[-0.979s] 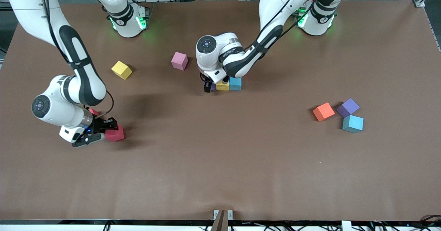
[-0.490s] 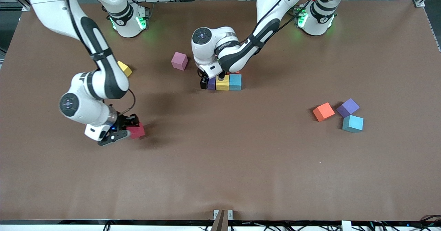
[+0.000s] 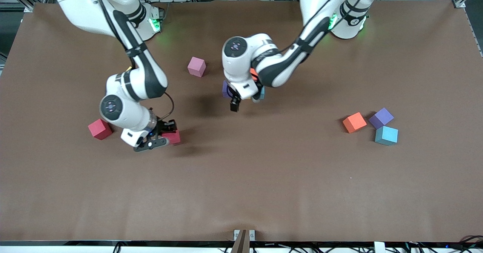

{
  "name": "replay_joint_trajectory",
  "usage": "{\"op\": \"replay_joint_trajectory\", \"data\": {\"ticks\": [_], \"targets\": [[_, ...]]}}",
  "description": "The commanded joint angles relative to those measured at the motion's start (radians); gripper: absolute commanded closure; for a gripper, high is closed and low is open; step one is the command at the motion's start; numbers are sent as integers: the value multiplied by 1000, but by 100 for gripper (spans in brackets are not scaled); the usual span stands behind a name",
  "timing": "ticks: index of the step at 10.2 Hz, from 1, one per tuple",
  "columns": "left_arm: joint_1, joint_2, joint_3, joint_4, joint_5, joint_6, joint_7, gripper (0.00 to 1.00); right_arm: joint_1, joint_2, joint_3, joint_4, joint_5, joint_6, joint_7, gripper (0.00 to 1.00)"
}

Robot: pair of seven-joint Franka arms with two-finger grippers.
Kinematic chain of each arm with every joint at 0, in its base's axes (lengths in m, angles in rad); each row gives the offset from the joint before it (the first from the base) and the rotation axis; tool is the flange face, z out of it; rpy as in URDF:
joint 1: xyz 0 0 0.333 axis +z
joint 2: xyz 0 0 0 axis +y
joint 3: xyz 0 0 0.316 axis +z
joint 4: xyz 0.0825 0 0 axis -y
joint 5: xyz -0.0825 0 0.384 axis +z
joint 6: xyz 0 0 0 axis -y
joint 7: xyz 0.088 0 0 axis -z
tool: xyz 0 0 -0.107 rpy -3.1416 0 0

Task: Form number 2 with 11 blocks
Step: 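Carry pink below purple with the right gripper while the left gripper reaches orange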

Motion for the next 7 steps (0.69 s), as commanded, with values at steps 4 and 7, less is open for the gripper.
{"op": "replay_joint_trajectory", "data": {"ticks": [4,7], "targets": [[404,-102,-181,-16,-51,-106,567,0,228,-38,-6,-54,14,98,387,86],[504,-131,-189,-1,-51,-190,828,0,299,-33,-2,-120,60,243,454,88]]}}
